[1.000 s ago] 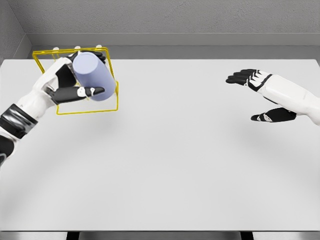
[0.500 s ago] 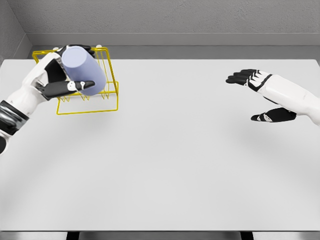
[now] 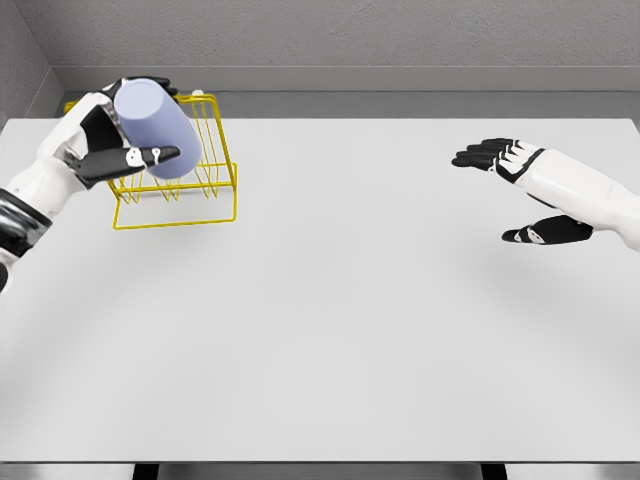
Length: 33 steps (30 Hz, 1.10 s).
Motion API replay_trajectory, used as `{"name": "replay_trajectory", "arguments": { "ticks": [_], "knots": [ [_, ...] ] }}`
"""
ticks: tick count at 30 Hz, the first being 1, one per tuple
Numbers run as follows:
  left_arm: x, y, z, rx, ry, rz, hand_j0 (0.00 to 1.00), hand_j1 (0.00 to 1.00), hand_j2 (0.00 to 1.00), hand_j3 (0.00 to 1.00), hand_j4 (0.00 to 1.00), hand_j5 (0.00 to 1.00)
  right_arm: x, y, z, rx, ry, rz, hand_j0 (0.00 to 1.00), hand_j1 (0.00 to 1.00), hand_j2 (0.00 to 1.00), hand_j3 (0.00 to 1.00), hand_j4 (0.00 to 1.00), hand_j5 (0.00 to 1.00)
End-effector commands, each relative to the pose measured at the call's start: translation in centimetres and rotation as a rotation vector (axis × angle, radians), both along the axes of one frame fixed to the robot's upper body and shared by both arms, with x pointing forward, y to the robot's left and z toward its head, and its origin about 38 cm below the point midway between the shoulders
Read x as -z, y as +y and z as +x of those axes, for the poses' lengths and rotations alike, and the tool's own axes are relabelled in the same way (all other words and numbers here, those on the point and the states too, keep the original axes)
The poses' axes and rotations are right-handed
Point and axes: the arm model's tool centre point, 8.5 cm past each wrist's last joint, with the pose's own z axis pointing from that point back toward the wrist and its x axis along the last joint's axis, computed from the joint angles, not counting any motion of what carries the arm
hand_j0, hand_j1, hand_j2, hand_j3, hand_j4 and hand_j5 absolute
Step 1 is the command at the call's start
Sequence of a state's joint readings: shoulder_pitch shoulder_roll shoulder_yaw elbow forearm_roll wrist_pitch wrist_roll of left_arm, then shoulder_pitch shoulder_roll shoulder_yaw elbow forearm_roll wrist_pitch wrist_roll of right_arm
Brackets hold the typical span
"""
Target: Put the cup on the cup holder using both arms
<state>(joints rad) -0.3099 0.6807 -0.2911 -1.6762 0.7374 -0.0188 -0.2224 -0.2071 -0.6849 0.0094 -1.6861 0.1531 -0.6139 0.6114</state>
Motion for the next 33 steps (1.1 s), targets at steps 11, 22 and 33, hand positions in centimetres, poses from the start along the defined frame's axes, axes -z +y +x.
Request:
{"name": "replay_trajectory", "arguments": {
  "ticks": [11,22,33],
  "knots": [
    [0.5,-0.8,0.8,0.001,0.010,-0.029,0.70,0.70,0.70,0.70,0.70,0.70,0.0,-0.1,0.0,0.002,0.006,0.007,1.00,1.00,1.00,1.00,1.00,1.00],
    [0.6,-1.0,0.8,0.004,0.011,-0.032,0.79,0.79,0.79,0.79,0.79,0.79,0.0,-0.1,0.1,0.004,0.006,0.008,1.00,1.00,1.00,1.00,1.00,1.00],
    [0.7,-1.7,0.9,0.018,0.013,-0.029,1.00,1.00,1.00,1.00,1.00,1.00,0.0,-0.1,0.1,0.004,0.006,0.008,1.00,1.00,1.00,1.00,1.00,1.00]
  ]
}}
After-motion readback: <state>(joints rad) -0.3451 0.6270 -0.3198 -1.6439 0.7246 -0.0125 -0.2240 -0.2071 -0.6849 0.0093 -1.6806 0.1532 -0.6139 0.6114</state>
